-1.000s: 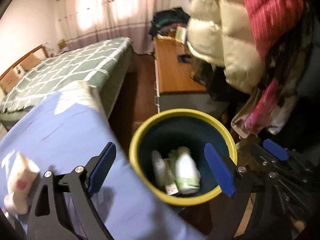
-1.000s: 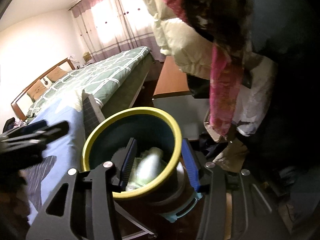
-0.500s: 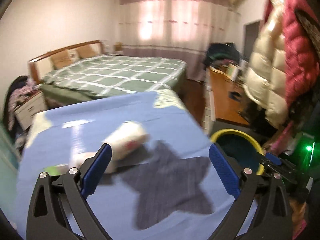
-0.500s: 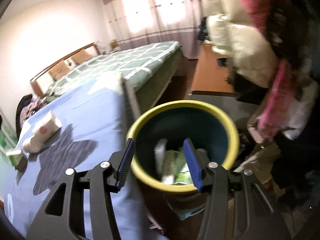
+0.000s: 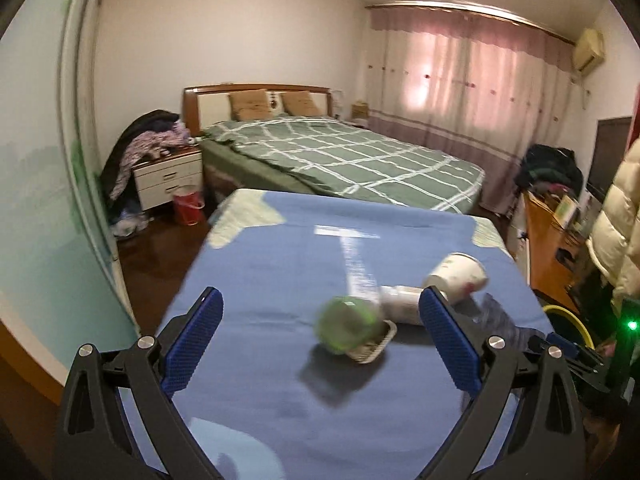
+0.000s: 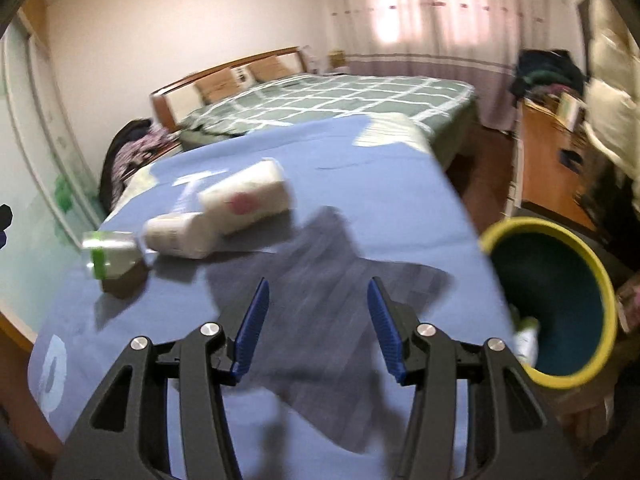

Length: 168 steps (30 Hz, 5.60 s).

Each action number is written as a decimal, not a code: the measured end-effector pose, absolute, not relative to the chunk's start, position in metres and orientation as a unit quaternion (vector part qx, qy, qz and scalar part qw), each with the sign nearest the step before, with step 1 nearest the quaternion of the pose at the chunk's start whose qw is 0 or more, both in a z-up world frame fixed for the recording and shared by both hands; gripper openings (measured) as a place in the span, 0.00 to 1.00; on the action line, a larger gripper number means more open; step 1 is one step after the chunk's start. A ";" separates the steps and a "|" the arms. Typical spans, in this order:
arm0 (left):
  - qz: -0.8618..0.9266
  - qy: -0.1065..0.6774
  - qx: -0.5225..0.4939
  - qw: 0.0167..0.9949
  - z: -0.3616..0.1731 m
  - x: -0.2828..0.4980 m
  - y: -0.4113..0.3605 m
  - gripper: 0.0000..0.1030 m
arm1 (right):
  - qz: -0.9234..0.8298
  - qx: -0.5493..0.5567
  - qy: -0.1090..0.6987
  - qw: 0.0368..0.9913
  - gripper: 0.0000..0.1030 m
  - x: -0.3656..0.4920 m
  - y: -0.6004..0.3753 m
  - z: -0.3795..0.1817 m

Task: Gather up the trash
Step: 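Move both tools from the bin back over the table, then reach the right tool to the green-lidded cup and close on it, then carry the green lid into the yellow bin and open the right tool, then grasp the brown plastic tray with the left tool and lift it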

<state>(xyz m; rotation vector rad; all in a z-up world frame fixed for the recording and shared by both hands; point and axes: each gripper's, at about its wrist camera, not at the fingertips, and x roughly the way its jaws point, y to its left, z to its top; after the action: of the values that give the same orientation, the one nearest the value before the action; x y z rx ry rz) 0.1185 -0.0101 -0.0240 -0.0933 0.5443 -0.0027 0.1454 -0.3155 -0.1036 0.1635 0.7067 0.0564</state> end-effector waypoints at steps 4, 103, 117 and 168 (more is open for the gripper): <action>0.000 0.269 -0.057 0.962 -0.029 0.117 0.003 0.94 | 0.055 0.076 0.346 0.934 0.48 0.171 -0.289 -0.092; -0.059 0.309 -0.053 0.948 -0.065 0.132 -0.034 0.94 | 0.107 0.092 0.315 0.939 0.56 0.175 -0.283 -0.054; -0.088 0.351 -0.025 0.932 -0.096 0.178 -0.082 0.94 | -0.110 0.152 0.293 0.938 0.56 0.157 -0.421 -0.073; -0.133 0.441 0.051 0.886 -0.159 0.272 -0.094 0.79 | -0.213 0.209 0.316 0.901 0.73 0.169 -0.476 -0.120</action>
<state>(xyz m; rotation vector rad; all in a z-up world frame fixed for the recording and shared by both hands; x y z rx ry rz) 0.2718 -0.0940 -0.1592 0.1065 0.9172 -0.2757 0.1685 -0.4763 -0.1198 0.4330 0.6528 -0.4398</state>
